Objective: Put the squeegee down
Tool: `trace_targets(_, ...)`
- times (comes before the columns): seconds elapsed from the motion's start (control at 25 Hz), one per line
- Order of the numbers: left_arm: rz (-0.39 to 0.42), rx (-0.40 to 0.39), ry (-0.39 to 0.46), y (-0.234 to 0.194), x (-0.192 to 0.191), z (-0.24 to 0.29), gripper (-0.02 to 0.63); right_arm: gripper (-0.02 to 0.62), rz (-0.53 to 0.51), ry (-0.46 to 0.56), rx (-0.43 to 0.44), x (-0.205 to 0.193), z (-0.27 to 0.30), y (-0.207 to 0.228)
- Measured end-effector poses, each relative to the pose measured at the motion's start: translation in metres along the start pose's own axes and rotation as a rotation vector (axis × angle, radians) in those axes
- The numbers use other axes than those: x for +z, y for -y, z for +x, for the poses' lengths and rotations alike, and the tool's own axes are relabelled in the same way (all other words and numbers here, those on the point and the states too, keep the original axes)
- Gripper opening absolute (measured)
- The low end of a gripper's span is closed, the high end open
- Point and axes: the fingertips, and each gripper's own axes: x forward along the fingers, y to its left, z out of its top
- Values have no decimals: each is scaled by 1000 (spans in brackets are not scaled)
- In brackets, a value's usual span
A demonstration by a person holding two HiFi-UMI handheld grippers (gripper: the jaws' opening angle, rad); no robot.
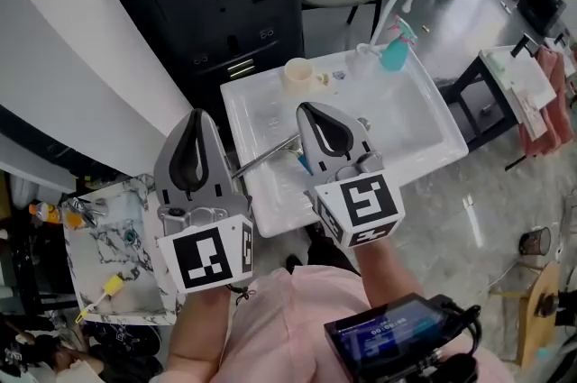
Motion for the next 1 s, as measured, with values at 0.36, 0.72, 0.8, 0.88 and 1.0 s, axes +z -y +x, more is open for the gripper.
trace_targets(0.36, -24, -20, 20, 1, 8, -9, 9, -2, -33, 18, -30, 11, -13, -8)
trace_targets(0.72, -41, -15, 29, -3, 8, -15, 9, -2, -39, 31, -26, 15, -16, -17)
trace_targets(0.8, -42, -17, 28, -2, 8, -15, 9, -1, -39, 31, -26, 16, -16, -17)
trace_targets(0.88, -43, -19, 26, -2, 8, -15, 9, 0, -40, 31, -25, 16, -16, -17)
trace_targets(1.0, -45, -18, 24, -2, 7, -15, 9, -2, -40, 29, -25, 15, -15, -17)
